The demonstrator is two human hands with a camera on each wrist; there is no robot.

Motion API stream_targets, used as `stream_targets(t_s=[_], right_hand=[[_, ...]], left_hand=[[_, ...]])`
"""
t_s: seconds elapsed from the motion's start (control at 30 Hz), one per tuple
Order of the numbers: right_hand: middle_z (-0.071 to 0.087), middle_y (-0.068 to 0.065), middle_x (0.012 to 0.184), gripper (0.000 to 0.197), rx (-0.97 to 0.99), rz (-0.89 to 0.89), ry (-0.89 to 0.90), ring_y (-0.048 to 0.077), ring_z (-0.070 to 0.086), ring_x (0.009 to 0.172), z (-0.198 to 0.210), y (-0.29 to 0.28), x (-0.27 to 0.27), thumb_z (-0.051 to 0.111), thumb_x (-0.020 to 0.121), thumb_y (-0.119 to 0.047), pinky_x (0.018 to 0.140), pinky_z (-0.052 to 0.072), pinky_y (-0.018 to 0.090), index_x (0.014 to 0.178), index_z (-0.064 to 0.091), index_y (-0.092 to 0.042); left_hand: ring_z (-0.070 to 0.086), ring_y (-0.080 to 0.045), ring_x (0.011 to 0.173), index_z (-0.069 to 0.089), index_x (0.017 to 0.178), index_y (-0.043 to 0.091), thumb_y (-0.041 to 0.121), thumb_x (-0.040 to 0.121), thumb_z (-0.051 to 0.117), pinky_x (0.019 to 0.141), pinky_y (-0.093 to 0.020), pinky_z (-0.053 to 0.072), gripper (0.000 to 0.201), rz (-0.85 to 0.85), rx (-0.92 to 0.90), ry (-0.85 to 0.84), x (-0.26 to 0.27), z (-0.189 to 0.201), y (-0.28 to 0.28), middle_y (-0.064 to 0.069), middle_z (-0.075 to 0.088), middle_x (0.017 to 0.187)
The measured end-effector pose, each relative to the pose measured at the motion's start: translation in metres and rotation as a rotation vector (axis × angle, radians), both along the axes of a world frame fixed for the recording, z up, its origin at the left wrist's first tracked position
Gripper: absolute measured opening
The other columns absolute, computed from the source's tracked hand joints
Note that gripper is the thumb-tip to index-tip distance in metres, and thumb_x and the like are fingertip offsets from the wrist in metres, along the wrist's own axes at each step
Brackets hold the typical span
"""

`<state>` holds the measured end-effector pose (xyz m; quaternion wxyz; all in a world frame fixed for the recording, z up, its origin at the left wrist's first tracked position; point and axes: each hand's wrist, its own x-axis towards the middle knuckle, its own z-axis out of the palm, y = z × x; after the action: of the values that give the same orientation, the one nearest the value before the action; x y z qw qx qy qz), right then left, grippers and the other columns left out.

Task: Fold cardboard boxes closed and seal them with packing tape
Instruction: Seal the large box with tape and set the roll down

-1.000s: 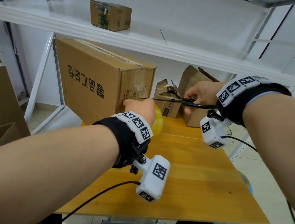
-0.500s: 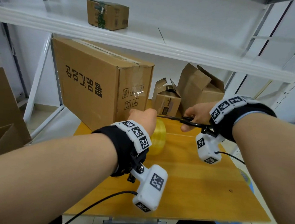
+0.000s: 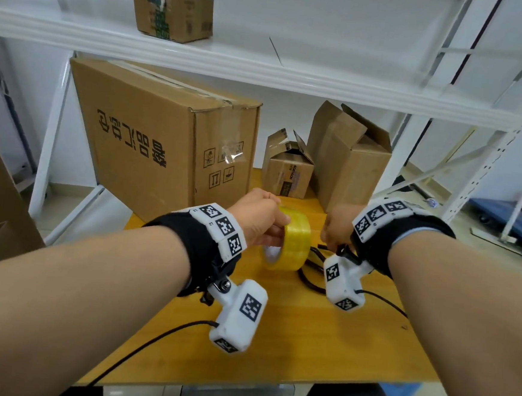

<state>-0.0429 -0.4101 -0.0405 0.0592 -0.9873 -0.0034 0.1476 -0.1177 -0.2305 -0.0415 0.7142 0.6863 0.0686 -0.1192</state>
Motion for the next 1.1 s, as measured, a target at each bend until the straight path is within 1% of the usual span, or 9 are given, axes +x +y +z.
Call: stream_targets(t_s=[0.13, 0.33, 0.47, 0.63, 0.73, 0.8, 0.9, 0.97, 1.1], right_hand=[[0.077, 0.007, 0.103, 0.028, 0.683, -0.059, 0.043, 0.021, 0.074, 0.095, 0.026, 0.003, 0.007, 0.054, 0.104, -0.032, 0.093, 0.057, 0.045, 0.116, 0.069, -0.012], [0.076, 0.010, 0.109, 0.021, 0.798, 0.083, 0.163, 0.028, 0.072, 0.105, 0.027, 0.011, 0.009, 0.064, 0.098, -0.016, 0.097, 0.056, 0.045, 0.118, 0.072, -0.016], [0.076, 0.015, 0.103, 0.011, 0.791, 0.038, 0.090, 0.027, 0.072, 0.090, 0.023, 0.011, 0.011, 0.068, 0.095, -0.013, 0.092, 0.059, 0.045, 0.104, 0.074, -0.013], [0.073, 0.001, 0.090, 0.006, 0.565, 0.000, -0.002, 0.016, 0.068, 0.081, 0.026, 0.014, 0.028, 0.073, 0.091, -0.018, 0.086, 0.059, 0.036, 0.087, 0.072, -0.022], [0.069, -0.001, 0.090, 0.010, 0.438, -0.106, -0.088, 0.014, 0.065, 0.073, 0.022, 0.008, 0.048, 0.074, 0.085, -0.020, 0.064, 0.056, 0.028, 0.094, 0.070, -0.022], [0.071, 0.005, 0.101, 0.025, 0.329, -0.149, -0.186, 0.020, 0.067, 0.083, 0.016, 0.003, 0.059, 0.073, 0.082, -0.027, 0.071, 0.058, 0.035, 0.105, 0.070, -0.019], [0.069, 0.013, 0.112, 0.028, 0.135, -0.143, -0.311, 0.027, 0.062, 0.089, 0.008, 0.002, 0.065, 0.066, 0.087, -0.028, 0.085, 0.056, 0.042, 0.111, 0.068, -0.014], [0.068, 0.014, 0.114, 0.028, 0.077, -0.123, -0.333, 0.028, 0.062, 0.091, 0.003, 0.008, 0.068, 0.061, 0.091, -0.026, 0.083, 0.054, 0.041, 0.114, 0.069, -0.012], [0.068, 0.010, 0.117, 0.031, 0.108, -0.077, -0.292, 0.032, 0.066, 0.107, 0.002, 0.028, 0.068, 0.066, 0.086, -0.026, 0.088, 0.056, 0.044, 0.116, 0.068, -0.018]], left_hand=[[0.066, -0.024, 0.070, 0.049, 0.117, 0.013, -0.012, 0.088, 0.056, 0.062, -0.039, 0.060, 0.039, -0.029, 0.026, -0.030, 0.009, 0.003, 0.001, -0.014, 0.062, 0.088], [0.070, -0.030, 0.080, 0.049, 0.117, 0.014, -0.012, 0.085, 0.059, 0.077, -0.047, 0.060, 0.043, -0.118, 0.068, -0.062, 0.020, 0.004, 0.004, -0.017, 0.067, 0.093], [0.069, -0.037, 0.092, 0.051, 0.115, 0.017, -0.011, 0.082, 0.062, 0.080, -0.053, 0.059, 0.044, -0.171, 0.122, -0.069, 0.027, 0.000, 0.005, -0.022, 0.065, 0.104], [0.070, -0.038, 0.098, 0.048, 0.126, 0.017, -0.008, 0.084, 0.063, 0.082, -0.051, 0.059, 0.051, -0.218, 0.166, -0.057, 0.037, 0.000, -0.001, -0.024, 0.067, 0.111], [0.072, -0.030, 0.092, 0.037, 0.141, 0.028, -0.004, 0.086, 0.062, 0.078, -0.044, 0.061, 0.068, -0.235, 0.352, -0.101, 0.045, 0.014, -0.002, -0.017, 0.065, 0.114], [0.071, -0.026, 0.089, 0.037, 0.142, 0.025, -0.001, 0.090, 0.058, 0.075, -0.040, 0.062, 0.062, -0.189, 0.507, -0.173, 0.050, 0.034, -0.001, -0.013, 0.064, 0.112], [0.072, -0.027, 0.088, 0.054, 0.124, 0.007, -0.002, 0.093, 0.050, 0.075, -0.037, 0.062, 0.032, -0.169, 0.566, -0.343, 0.051, 0.073, -0.001, -0.015, 0.069, 0.106], [0.070, -0.024, 0.083, 0.057, 0.115, 0.009, -0.003, 0.095, 0.046, 0.068, -0.030, 0.059, 0.025, -0.160, 0.528, -0.435, 0.048, 0.100, 0.001, -0.013, 0.070, 0.098], [0.070, -0.015, 0.088, 0.062, 0.105, 0.021, 0.003, 0.091, 0.048, 0.076, -0.034, 0.061, 0.026, -0.032, 0.720, -0.726, 0.050, 0.140, 0.021, 0.000, 0.069, 0.097]])
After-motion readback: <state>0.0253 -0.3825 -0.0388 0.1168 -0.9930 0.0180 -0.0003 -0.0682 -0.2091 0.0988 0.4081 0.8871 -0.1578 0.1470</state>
